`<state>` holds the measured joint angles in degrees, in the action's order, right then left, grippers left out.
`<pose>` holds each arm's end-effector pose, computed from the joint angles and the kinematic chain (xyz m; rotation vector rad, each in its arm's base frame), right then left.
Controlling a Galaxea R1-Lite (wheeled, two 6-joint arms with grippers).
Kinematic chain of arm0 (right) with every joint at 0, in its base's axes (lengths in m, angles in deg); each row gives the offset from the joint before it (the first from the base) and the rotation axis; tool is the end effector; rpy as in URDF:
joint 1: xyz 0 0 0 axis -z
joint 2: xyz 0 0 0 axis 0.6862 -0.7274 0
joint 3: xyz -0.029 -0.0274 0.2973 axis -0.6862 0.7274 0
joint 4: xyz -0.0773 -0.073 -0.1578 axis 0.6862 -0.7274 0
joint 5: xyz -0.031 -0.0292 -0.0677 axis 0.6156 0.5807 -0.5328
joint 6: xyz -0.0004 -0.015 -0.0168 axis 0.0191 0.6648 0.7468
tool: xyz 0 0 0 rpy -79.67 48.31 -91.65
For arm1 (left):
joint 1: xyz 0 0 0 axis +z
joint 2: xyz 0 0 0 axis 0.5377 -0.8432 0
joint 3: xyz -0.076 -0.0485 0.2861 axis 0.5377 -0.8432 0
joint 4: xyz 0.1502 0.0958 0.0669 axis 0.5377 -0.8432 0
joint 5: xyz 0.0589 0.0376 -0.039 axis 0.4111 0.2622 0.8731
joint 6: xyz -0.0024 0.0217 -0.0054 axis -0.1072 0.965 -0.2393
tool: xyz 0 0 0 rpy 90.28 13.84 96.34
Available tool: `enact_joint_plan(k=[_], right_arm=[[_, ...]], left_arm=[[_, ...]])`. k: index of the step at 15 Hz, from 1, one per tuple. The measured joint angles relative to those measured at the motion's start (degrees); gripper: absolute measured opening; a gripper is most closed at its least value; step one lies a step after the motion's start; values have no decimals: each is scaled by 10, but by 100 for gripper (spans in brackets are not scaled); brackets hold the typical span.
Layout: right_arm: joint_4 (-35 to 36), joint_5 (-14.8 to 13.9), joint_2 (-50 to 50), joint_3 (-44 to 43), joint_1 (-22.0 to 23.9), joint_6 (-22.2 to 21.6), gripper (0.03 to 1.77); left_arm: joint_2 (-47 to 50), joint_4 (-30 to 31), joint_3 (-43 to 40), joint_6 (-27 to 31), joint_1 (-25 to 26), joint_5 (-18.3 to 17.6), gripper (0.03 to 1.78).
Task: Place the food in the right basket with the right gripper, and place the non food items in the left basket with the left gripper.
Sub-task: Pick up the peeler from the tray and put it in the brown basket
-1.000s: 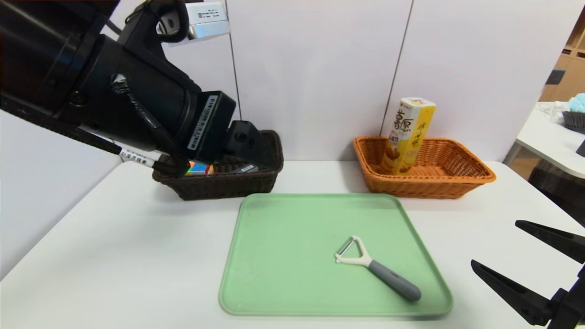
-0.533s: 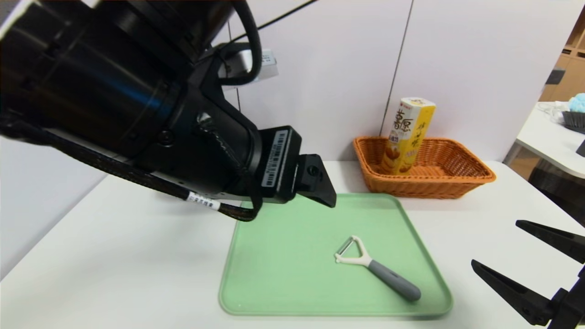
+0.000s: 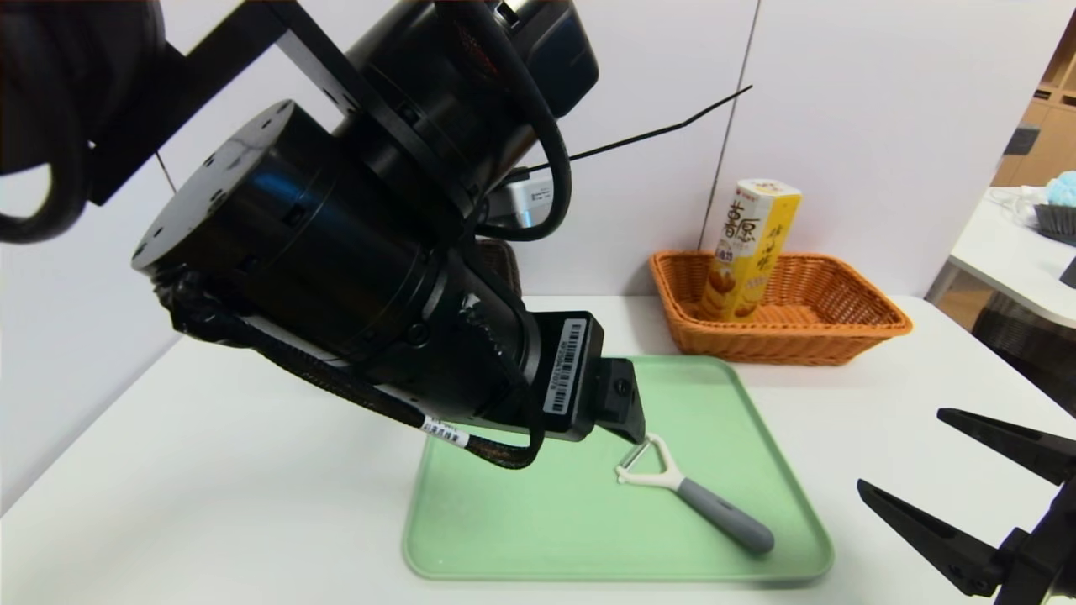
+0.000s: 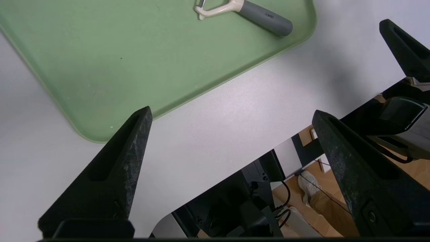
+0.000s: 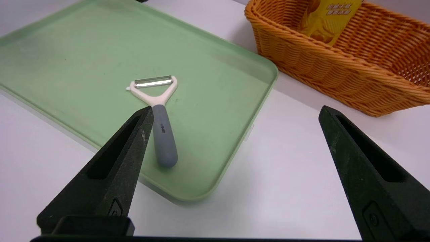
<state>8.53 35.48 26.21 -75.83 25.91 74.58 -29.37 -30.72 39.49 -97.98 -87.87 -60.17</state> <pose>0.1038 0.0355 0.1575 -0.2065 0.1615 0.4503 0.1659 -0.2397 0.3124 -0.0945 1.0132 -0.6213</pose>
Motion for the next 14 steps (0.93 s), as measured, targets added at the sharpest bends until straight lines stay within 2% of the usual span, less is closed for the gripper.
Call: enact_joint_plan(k=[3, 5, 7, 10, 14], right_arm=[[1, 0, -25, -3, 0, -2, 169], [1, 0, -41, -5, 4, -3, 169], [11, 1, -74, -9, 22, -10, 169], [41, 11, -135, -14, 45, -15, 169], [113, 16, -230, -9, 48, -11, 169]], left_arm=[[14, 1, -5, 1, -7, 3, 169], [19, 0, -5, 2, -10, 20, 169], [21, 1, -6, 3, -15, 27, 169], [25, 1, -3, 3, -25, 30, 169], [26, 2, -2, 3, -33, 48, 169]])
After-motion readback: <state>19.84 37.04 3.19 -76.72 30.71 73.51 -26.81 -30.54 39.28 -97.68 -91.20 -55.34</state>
